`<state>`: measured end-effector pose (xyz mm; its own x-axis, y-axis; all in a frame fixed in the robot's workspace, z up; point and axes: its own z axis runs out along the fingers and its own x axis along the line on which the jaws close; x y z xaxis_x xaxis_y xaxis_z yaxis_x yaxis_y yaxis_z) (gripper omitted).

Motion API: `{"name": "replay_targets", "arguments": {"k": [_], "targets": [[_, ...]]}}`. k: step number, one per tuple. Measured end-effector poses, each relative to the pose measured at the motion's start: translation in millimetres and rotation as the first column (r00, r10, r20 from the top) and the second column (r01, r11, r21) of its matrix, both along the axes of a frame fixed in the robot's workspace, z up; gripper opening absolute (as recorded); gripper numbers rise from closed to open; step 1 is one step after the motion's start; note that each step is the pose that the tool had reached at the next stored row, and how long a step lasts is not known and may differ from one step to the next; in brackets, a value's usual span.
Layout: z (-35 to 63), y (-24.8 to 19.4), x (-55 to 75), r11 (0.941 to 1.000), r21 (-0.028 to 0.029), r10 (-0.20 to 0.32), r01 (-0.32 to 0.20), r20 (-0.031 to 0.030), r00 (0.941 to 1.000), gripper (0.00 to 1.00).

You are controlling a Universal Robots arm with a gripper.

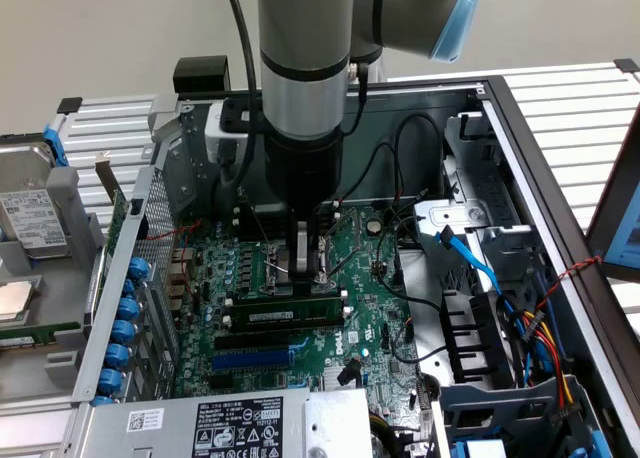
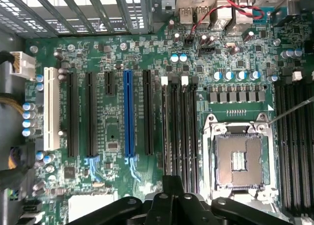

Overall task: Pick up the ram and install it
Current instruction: 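Press down the ram until it locks into place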

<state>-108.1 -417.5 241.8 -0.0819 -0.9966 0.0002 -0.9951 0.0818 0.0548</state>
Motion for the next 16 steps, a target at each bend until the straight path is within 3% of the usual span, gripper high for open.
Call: {"name": "replay_targets", "arguments": {"k": [6,16], "targets": [[-3.8,0.7,-2.9,1.0000,-0.0002,0.000,0.000,0.0030,1.0000,0.10],[-9.6,1.6,-6.1,1.0000,-0.0009,0.002,-0.002,0.0215,0.9998,0.10]]}}
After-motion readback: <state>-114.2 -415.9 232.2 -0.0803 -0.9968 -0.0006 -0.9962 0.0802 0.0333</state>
